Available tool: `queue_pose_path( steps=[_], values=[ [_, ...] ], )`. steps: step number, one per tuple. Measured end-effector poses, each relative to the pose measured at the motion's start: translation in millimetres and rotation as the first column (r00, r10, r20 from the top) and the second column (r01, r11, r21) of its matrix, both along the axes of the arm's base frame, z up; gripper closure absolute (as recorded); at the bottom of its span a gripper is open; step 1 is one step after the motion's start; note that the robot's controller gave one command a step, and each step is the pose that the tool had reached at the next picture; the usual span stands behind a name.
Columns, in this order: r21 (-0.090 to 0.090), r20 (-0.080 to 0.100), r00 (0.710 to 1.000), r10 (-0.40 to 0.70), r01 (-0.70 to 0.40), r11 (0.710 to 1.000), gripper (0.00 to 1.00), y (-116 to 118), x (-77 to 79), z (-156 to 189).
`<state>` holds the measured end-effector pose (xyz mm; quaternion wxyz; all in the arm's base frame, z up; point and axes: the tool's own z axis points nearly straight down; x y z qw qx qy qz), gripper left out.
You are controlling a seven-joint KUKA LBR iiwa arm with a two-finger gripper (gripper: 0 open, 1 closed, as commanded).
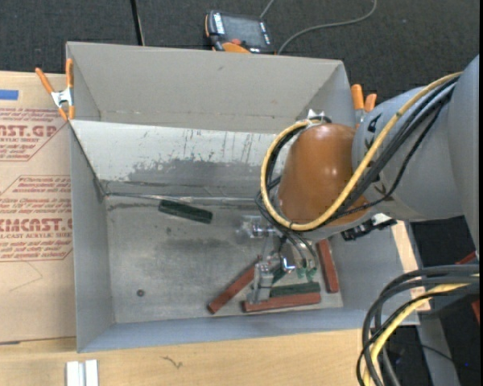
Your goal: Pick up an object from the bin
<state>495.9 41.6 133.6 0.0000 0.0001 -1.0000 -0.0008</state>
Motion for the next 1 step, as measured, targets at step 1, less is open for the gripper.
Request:
queue_pose_path(
  steps=[1],
  values=[
    [-0.002, 0.008, 0.979, 0.204, -0.204, 0.979, 0.0, -7.2, -10.7, -63.8]
  ],
)
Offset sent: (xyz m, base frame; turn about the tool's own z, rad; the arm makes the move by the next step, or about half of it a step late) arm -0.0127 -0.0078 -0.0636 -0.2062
